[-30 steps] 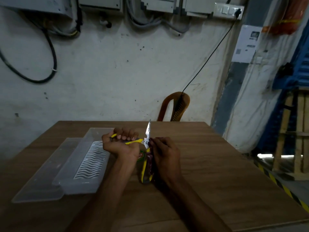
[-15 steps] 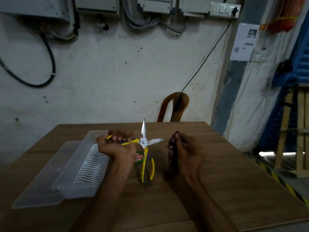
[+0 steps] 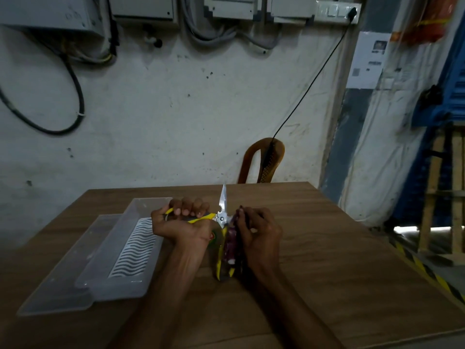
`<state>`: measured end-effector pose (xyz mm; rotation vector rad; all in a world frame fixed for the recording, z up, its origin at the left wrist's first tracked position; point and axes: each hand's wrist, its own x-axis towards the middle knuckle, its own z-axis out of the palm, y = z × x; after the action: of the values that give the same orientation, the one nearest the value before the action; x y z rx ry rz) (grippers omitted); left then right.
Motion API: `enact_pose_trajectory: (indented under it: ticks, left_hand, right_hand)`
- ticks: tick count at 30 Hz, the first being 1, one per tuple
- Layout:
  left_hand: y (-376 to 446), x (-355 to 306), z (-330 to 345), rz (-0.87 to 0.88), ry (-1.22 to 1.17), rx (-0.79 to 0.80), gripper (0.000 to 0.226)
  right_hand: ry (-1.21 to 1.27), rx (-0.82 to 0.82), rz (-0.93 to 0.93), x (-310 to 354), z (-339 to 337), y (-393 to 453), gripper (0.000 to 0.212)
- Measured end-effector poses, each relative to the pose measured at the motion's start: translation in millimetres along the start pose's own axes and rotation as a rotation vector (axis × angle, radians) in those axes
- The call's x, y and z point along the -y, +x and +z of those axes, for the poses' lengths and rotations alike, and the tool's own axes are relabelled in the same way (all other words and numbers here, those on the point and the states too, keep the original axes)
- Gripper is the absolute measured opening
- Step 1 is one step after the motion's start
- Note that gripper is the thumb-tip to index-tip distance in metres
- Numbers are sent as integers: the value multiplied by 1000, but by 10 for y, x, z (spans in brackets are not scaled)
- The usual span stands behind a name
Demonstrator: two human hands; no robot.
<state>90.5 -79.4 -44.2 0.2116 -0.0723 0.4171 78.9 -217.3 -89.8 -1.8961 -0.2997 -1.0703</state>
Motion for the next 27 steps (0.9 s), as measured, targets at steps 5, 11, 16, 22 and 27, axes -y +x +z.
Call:
enact_pose_trajectory:
  ticks: [5, 11, 16, 22, 27]
  left_hand:
    - [42, -19, -18, 26, -9, -2, 21]
    - [66, -39, -32, 33, 9, -19, 21]
    - [68, -11, -63, -12, 13, -10, 20]
    - [57, 25, -43, 2, 39, -21, 21]
    - [67, -10, -36, 16, 9, -20, 22]
  right_hand:
    - [-8, -116, 286, -230, -260, 205, 17]
    - [144, 37, 70, 63, -176, -55, 16]
    - [34, 99, -89, 119, 66, -105, 16]
    - [32, 47, 92, -1, -26, -2, 15]
    - [117, -116, 412, -303, -206, 172, 13]
